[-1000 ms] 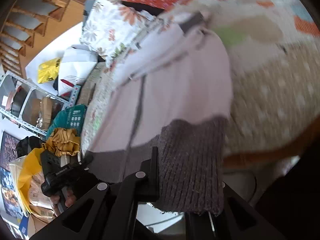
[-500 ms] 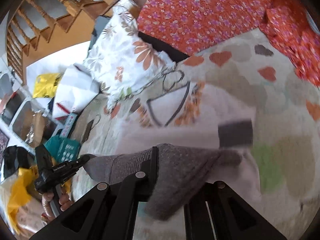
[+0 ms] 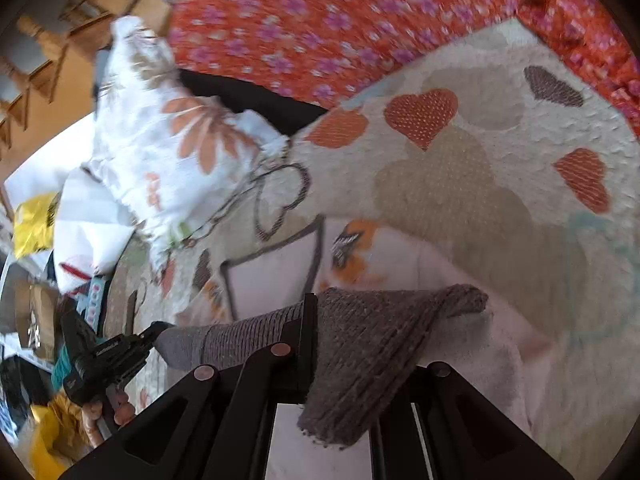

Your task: Fold small clothes

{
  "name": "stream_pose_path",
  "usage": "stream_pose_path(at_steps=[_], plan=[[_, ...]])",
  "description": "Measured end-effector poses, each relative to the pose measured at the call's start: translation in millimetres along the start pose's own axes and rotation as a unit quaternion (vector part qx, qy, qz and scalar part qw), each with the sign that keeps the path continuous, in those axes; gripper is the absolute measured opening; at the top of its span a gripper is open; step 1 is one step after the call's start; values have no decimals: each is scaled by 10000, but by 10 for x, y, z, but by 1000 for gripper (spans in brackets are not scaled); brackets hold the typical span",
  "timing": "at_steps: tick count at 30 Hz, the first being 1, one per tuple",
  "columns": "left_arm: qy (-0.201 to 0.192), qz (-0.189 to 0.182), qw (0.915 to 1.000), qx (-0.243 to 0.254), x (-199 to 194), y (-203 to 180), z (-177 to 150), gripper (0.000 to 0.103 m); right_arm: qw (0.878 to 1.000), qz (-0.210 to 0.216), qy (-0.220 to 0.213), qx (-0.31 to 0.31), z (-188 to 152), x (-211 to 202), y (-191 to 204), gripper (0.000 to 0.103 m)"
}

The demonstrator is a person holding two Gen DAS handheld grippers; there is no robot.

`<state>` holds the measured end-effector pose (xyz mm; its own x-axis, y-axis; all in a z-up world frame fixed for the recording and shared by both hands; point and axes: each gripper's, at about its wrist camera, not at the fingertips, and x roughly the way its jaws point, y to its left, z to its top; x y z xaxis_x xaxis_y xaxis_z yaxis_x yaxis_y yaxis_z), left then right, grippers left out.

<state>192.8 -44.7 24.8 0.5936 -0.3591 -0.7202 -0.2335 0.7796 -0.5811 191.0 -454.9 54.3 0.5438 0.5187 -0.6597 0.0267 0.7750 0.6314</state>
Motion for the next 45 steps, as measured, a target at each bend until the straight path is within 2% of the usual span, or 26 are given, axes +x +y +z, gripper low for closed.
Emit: stream_pose_path(at_steps=[2, 3, 4, 6, 9, 10, 11, 13, 14, 16, 19, 21, 23, 25, 26, 28, 29, 33, 35, 36, 38, 40, 43, 44, 45], plan=[[-56, -51, 9998, -166, 102, 41, 80, 30, 9999, -51, 92, 65, 56, 192, -95, 6], [-149, -47, 9997, -200, 119, 58, 114, 47, 9997, -131, 162, 82, 71, 285, -144, 7], [-303, -67, 9992, -258, 111, 87, 150, 58, 9995, -186, 236, 97, 81, 363, -188, 8], [-411, -113, 9982, -417, 98, 143, 195, 66, 9991, -90, 349, 219, 99, 471, -290, 9], [-368, -249, 9965, -709, 85, 244, 219, 67, 9984, 189, 304, 449, 166, 465, -391, 16], [-313, -225, 9964, -758, 77, 261, 207, 67, 9985, 190, 215, 467, 188, 431, -401, 27], [-290, -185, 9964, -769, 61, 265, 188, 68, 9987, 163, 64, 472, 215, 376, -412, 45], [-283, -97, 9972, -680, 14, 239, 139, 68, 9983, 137, -212, 520, 253, 247, -432, 62], [-259, -21, 9982, -541, -10, 202, 108, 68, 9977, 71, -342, 578, 275, 165, -449, 65], [-227, 196, 9994, -191, -73, 116, 47, 68, 9960, 22, -571, 680, 314, 4, -494, 66], [-282, 434, 9986, 81, -217, 69, -37, 68, 9955, -68, -707, 627, 321, -138, -441, 67], [-361, 558, 9976, 207, -392, 58, -91, 68, 9974, -54, -616, 358, 268, -145, -282, 67], [-455, 849, 9950, 265, -655, 80, -161, 68, 9992, 56, -383, -103, 145, -49, 11, 66], [-516, 1122, 9919, 290, -902, 137, -237, 68, 9982, 38, -151, -583, -13, 64, 284, 61], [-562, 1241, 9903, 288, -1033, 174, -287, 69, 9959, 27, 19, -907, -124, 169, 477, 50], [-647, 1340, 9886, 231, -1269, 291, -427, 80, 9891, 66, 387, -1419, -345, 424, 830, 39], [-699, 1326, 9886, 155, -1384, 389, -523, 82, 9853, 149, 553, -1610, -454, 577, 1004, 37], [-623, 1436, 9876, 116, -1477, 717, -726, 83, 9774, 201, 991, -1855, -684, 1255, 1562, 37], [-577, 1525, 9864, 218, -1475, 854, -723, 83, 9678, -204, 1163, -2224, -727, 1621, 1857, 36], [-599, 1561, 9858, 173, -1492, 911, -719, 83, 9627, -493, 1041, -2447, -711, 1751, 2018, 37], [-604, 1449, 9876, 39, -1533, 1047, -668, 83, 9538, -785, 923, -2751, -620, 2007, 2370, 38], [-620, 1392, 9883, -31, -1552, 1137, -592, 83, 9511, -849, 953, -2813, -545, 2206, 2575, 38], [-738, 1538, 9853, -72, -1603, 1215, -529, 83, 9423, -948, 1187, -2983, -555, 2518, 2902, 39], [-765, 1585, 9844, -75, -1620, 1230, -515, 83, 9402, -998, 1132, -3053, -570, 2523, 2995, 39], [-787, 1607, 9838, -78, -1646, 1248, -506, 83, 9422, -859, 1108, -3042, -593, 2481, 3052, 39]])
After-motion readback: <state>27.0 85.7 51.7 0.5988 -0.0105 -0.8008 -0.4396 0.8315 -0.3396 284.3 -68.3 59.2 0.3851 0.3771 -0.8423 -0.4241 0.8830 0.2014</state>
